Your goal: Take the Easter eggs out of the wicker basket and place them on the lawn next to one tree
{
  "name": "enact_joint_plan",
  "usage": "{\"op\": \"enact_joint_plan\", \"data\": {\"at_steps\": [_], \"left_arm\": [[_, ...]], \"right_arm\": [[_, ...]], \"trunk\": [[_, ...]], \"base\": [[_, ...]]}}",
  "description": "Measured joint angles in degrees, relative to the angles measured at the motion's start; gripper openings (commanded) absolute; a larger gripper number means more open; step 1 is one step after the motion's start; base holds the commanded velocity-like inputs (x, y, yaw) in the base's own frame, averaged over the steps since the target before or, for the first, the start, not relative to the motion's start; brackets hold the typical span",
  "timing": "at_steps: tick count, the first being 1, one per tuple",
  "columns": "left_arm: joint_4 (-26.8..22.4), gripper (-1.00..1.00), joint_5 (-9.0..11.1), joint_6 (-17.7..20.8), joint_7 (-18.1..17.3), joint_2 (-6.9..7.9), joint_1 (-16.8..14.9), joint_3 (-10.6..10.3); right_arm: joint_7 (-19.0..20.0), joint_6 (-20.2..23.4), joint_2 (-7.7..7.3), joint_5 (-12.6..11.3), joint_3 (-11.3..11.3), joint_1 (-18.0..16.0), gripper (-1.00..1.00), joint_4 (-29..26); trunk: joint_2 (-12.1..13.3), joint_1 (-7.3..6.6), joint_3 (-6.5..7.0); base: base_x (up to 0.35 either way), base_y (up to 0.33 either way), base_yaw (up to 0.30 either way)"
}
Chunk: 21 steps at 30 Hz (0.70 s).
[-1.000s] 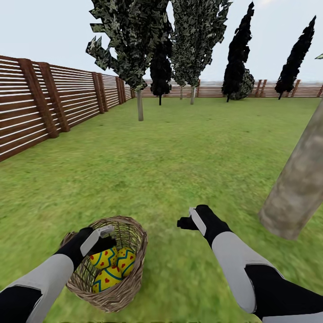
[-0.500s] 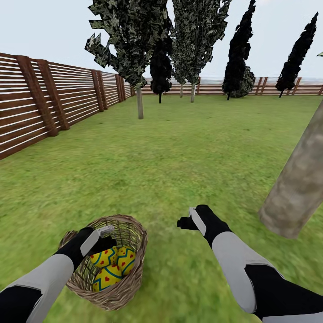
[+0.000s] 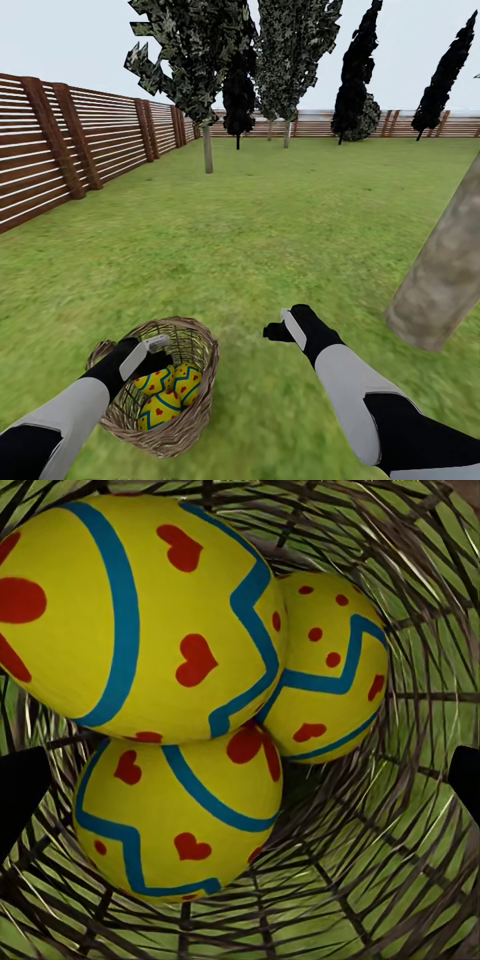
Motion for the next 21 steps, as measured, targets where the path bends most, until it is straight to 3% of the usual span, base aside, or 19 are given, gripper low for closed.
{"op": "enact_joint_plan", "data": {"at_steps": [21], "left_arm": [[-0.3,1.00,0.0,0.0,0.1,0.00,0.0,0.2]], "right_arm": [[-0.1,0.0,0.00,0.0,0.0,0.0,1.00,0.0]], "trunk": [[0.0,0.08,-0.67]], "base": [[0.000,0.000,0.000]]}}
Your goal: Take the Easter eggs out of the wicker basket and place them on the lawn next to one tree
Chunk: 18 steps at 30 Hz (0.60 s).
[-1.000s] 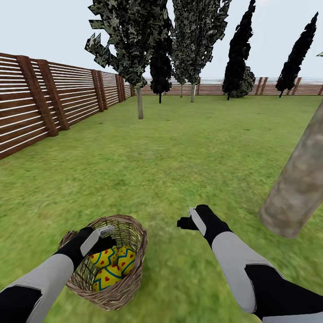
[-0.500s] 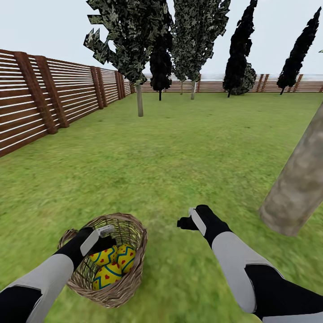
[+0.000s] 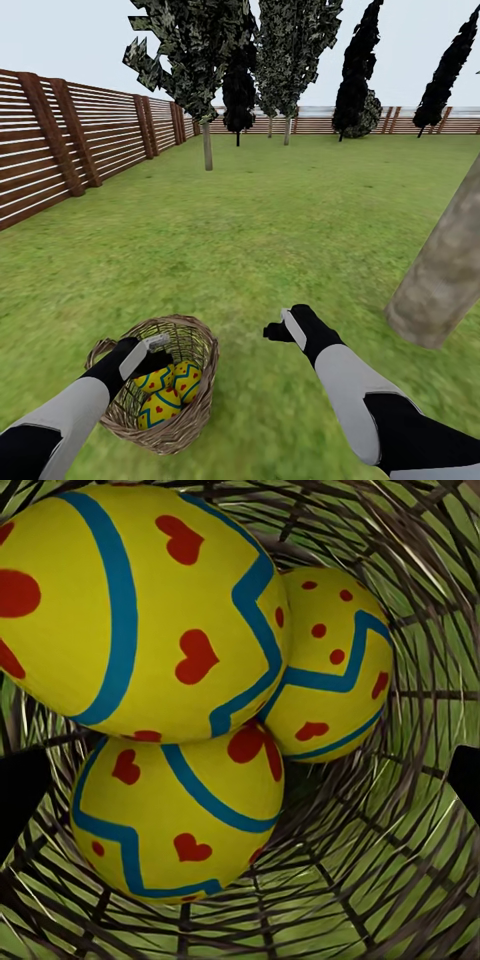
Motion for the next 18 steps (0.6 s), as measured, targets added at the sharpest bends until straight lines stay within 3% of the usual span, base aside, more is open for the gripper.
{"op": "enact_joint_plan", "data": {"at_steps": [13,18], "left_arm": [[-0.2,1.00,0.0,0.0,0.0,0.00,0.0,0.1],[-0.2,1.00,0.0,0.1,0.0,-0.06,0.0,0.0]], "right_arm": [[-0.1,0.0,0.00,0.1,0.0,0.0,1.00,-0.1],[-0.1,0.0,0.00,0.1,0.0,0.0,1.00,-0.1]], "trunk": [[0.0,0.05,-0.44],[0.0,0.05,-0.44]], "base": [[0.000,0.000,0.002],[0.000,-0.001,0.142]]}}
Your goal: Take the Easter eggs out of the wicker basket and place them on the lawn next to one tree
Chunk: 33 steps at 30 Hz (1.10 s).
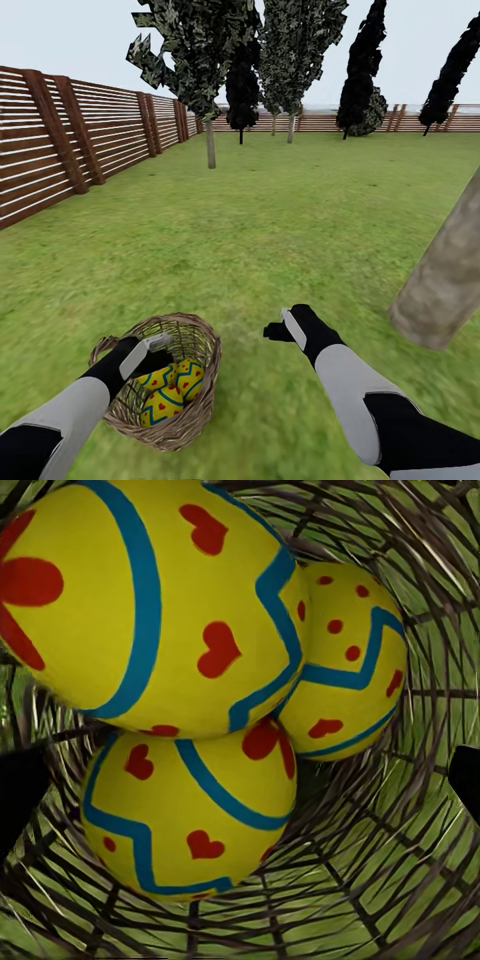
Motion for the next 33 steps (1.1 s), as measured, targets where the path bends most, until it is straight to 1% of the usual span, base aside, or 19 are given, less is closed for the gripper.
{"op": "enact_joint_plan", "data": {"at_steps": [6,15,20,25,33], "left_arm": [[0.0,1.00,0.0,0.1,0.0,-0.03,0.0,0.0],[-0.1,1.00,0.0,0.1,0.0,0.01,0.0,0.0],[-0.1,1.00,0.0,0.1,0.0,-0.02,0.0,0.0],[-0.2,1.00,0.0,0.1,0.0,-0.03,0.0,-0.1],[-0.2,1.00,0.0,0.1,0.0,0.00,0.0,-0.3]], "right_arm": [[0.0,0.0,0.01,0.0,0.0,0.0,1.00,0.0],[-0.1,0.0,0.00,-0.1,0.1,0.0,1.00,0.0],[-0.1,0.0,0.01,-0.1,0.1,0.0,1.00,0.1],[-0.1,0.0,0.00,-0.1,0.1,0.0,1.00,0.0],[-0.1,0.0,0.00,-0.1,0.1,0.0,1.00,0.0]], "trunk": [[0.0,0.00,0.00],[0.0,0.00,0.00],[0.0,0.00,0.00],[0.0,-0.01,0.00],[0.0,-0.02,0.00]], "base": [[0.000,-0.094,0.237],[0.000,-0.038,0.085],[0.000,-0.166,0.156],[0.060,-0.202,0.044],[0.177,-0.170,0.008]]}}
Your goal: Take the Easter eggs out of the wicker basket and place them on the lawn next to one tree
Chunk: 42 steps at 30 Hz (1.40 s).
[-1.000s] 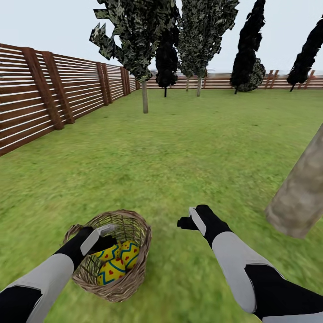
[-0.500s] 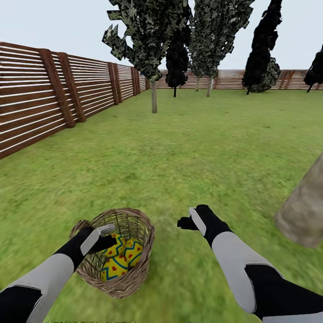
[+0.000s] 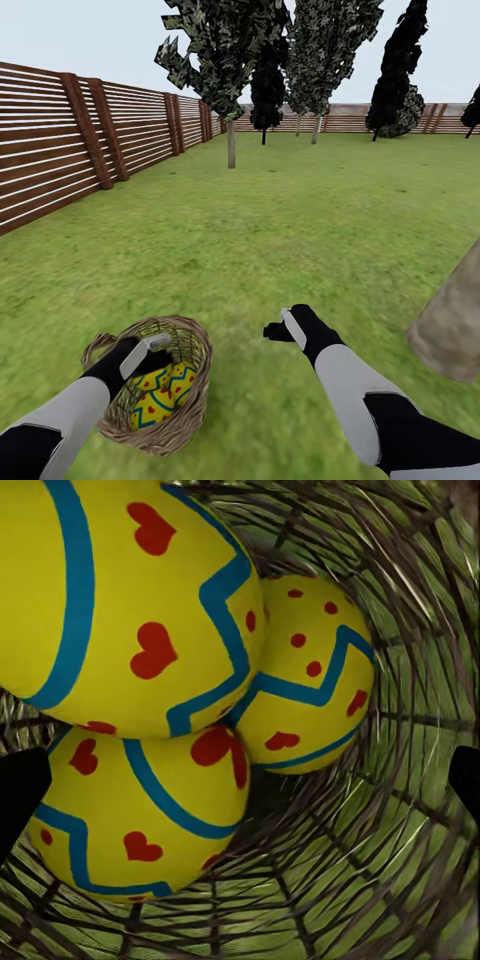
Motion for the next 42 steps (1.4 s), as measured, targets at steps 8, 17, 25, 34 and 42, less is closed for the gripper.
{"op": "enact_joint_plan", "data": {"at_steps": [8,17,25,34,42], "left_arm": [[0.0,1.00,0.0,0.0,0.0,0.06,0.0,0.0],[0.0,1.00,0.0,0.0,0.0,0.06,0.0,0.0],[0.0,1.00,0.0,0.0,0.0,0.07,0.0,0.1],[0.0,1.00,0.0,0.1,0.0,0.07,0.0,0.1],[0.0,1.00,0.0,0.1,0.1,0.06,0.0,0.1]], "right_arm": [[0.0,0.0,0.00,0.0,0.0,0.0,1.00,0.0],[0.1,0.0,0.00,0.0,0.0,0.0,1.00,0.0],[0.1,0.0,0.00,0.0,0.0,0.0,1.00,0.0],[0.1,0.0,0.01,0.0,0.0,0.0,1.00,0.0],[0.1,0.0,0.00,0.0,0.0,0.0,1.00,0.0]], "trunk": [[0.0,0.01,0.00],[0.0,0.02,0.00],[0.0,0.02,0.00],[0.0,0.01,0.00],[0.0,0.01,0.00]], "base": [[0.139,0.027,0.106],[0.017,0.006,0.091],[0.001,-0.012,0.148],[0.018,-0.081,0.093],[0.051,-0.049,0.026]]}}
